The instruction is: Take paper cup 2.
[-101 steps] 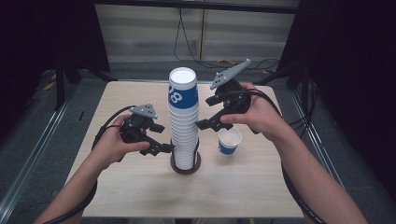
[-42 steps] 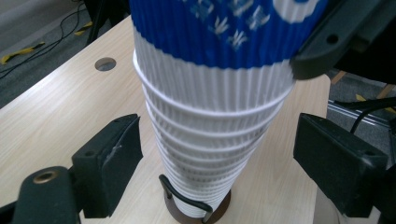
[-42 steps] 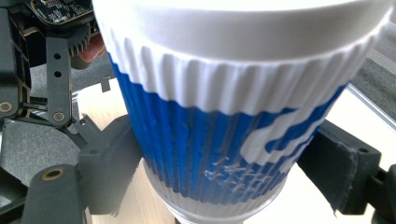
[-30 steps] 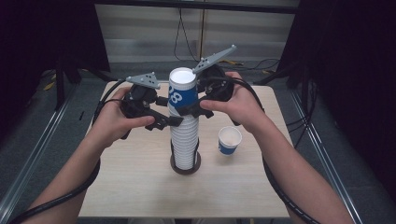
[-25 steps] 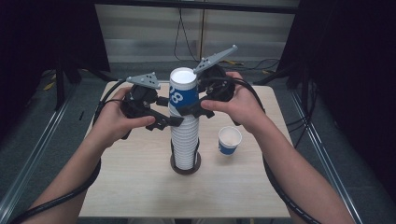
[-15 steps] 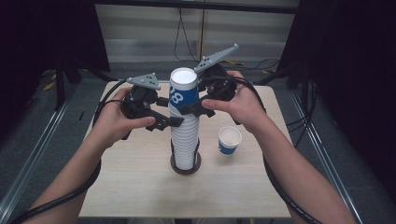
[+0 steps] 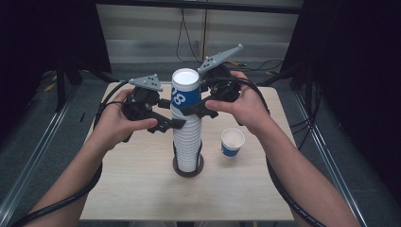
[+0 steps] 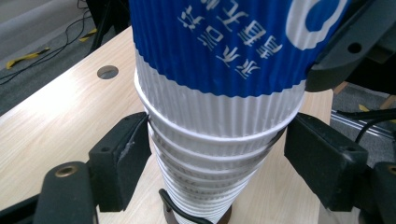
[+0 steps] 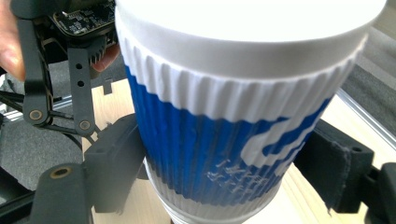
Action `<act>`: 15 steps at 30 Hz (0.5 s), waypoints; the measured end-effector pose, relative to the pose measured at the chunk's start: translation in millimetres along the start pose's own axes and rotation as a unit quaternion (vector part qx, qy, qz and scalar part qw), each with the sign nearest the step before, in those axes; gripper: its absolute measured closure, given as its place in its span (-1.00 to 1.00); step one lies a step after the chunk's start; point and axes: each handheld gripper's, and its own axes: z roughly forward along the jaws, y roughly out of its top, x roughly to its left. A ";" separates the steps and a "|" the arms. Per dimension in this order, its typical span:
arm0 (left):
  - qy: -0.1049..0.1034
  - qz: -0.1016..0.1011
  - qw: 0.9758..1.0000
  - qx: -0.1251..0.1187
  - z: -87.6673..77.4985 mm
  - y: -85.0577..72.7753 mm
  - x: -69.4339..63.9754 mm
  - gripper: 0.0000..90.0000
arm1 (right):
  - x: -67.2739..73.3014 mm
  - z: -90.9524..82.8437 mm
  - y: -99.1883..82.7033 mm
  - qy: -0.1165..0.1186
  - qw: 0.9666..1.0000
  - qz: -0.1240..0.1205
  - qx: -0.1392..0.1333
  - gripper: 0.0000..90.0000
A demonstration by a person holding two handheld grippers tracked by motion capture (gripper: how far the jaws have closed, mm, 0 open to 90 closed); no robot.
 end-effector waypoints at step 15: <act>-0.006 -0.003 1.000 0.006 1.3 -2.4 1.0 -0.48 | -0.2 -5.5 2.4 -0.002 1.000 -0.008 -0.009 -0.54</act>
